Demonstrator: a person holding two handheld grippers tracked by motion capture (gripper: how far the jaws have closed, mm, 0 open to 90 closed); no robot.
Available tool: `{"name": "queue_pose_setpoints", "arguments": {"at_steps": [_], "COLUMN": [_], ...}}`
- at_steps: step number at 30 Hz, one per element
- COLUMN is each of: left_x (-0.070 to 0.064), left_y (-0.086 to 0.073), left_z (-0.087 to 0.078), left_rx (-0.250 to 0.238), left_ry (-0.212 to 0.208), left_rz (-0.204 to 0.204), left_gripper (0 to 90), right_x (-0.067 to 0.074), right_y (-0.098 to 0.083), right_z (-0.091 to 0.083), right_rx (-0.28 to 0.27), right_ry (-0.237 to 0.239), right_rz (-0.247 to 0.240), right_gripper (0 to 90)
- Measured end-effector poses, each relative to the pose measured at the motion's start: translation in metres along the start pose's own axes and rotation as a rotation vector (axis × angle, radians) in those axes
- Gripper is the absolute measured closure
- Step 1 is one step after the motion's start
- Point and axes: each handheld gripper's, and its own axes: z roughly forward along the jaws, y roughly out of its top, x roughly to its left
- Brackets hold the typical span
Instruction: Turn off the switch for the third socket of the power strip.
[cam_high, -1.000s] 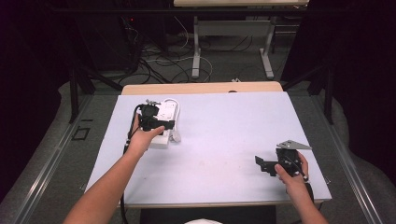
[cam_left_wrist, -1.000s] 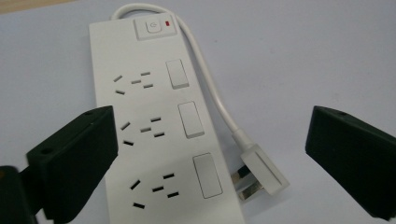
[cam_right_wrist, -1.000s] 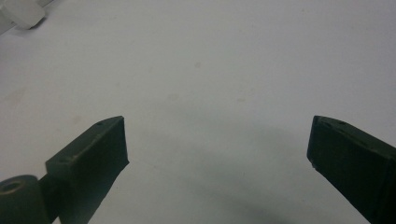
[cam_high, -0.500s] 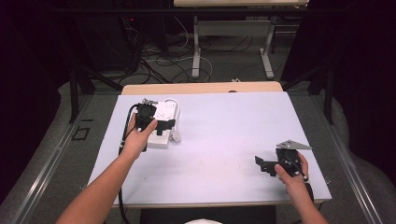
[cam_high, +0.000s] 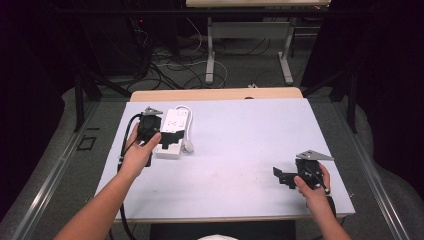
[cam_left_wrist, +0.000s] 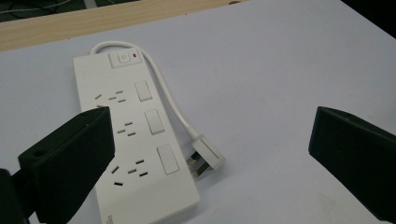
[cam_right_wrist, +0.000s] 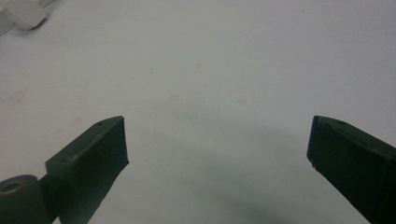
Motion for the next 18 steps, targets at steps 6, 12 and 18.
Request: {"name": "queue_pose_setpoints", "arguments": {"at_steps": [6,12,18], "left_x": [0.001,0.002,0.006], "left_y": [-0.009,-0.02,-0.031], "left_z": [-0.013,-0.027,-0.04], "left_rx": [-0.023,-0.05,-0.065], "left_ry": [-0.006,-0.011,-0.018], "left_rz": [0.003,-0.002,-0.016], "left_gripper": [0.1,0.1,0.1], "right_x": [0.0,0.0,0.0], "right_y": [0.0,0.0,0.0], "right_z": [0.0,-0.001,0.0], "right_rx": [-0.001,0.0,-0.003], "right_ry": [-0.001,-0.002,-0.002], "right_rz": [0.0,-0.003,0.003], "right_gripper": [4.5,4.5,4.5]}}
